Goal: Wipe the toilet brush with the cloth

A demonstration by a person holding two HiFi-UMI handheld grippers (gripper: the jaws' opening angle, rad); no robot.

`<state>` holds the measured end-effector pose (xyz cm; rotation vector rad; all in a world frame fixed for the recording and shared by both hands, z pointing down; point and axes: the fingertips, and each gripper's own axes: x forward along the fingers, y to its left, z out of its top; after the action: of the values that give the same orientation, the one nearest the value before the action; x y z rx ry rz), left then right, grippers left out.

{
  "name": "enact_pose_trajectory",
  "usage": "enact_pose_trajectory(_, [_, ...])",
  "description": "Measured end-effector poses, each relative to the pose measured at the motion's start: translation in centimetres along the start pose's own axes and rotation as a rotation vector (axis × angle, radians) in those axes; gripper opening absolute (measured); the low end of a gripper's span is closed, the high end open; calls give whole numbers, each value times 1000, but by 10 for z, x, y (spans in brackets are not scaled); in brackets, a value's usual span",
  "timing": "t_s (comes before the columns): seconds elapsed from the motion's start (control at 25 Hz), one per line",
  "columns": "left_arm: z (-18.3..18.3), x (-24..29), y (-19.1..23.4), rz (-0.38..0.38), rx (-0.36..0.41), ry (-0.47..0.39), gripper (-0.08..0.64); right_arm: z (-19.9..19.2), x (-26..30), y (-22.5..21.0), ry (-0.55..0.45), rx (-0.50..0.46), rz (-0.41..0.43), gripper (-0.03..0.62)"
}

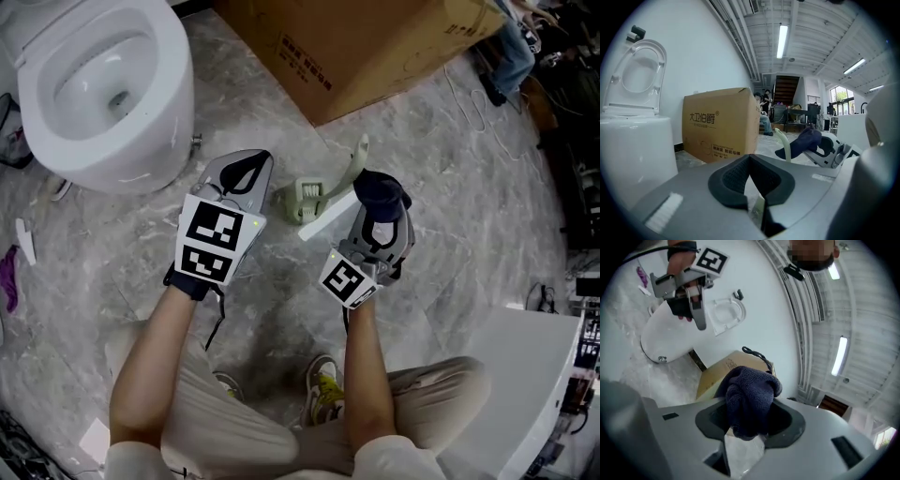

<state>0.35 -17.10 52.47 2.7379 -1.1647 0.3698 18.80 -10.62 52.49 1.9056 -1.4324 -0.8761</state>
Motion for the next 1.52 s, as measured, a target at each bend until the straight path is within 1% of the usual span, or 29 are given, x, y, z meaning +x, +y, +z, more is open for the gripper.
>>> enact_pose_trajectory(0.08, [2, 1, 3, 6, -10, -7, 2, 22, -3, 10, -74, -50, 31, 179])
enact_pose_trajectory(0.2, [5, -1, 6, 12, -18, -18, 2, 35, -6, 36, -113, -122, 99, 179])
enact_pose_trajectory(0.28, [4, -4, 8, 15, -16, -17, 2, 32, -7, 55, -101, -166, 145, 179])
enact_pose_trajectory(0.36, [2, -6, 10, 20, -15, -13, 2, 22, -6, 71, -68, -207, 184, 179])
enact_pose_trajectory(0.44, [1, -8, 12, 25, -14, -10, 2, 11, -4, 82, -30, -228, 211, 179])
enact_pose_trajectory(0.8, [-3, -10, 14, 26, -14, 5, 2, -27, 3, 111, 105, -256, 302, 179])
enact_pose_trajectory(1.12, [-1, -8, 10, 23, -12, 4, 2, -55, -9, 148, 160, -267, 410, 179])
enact_pose_trajectory(1.36, [-7, -8, 9, 28, -1, 25, 2, -71, -9, 163, 193, -235, 443, 179])
enact_pose_trajectory(1.52, [-8, -8, 7, 32, 4, 37, 2, -82, -10, 175, 191, -240, 468, 179])
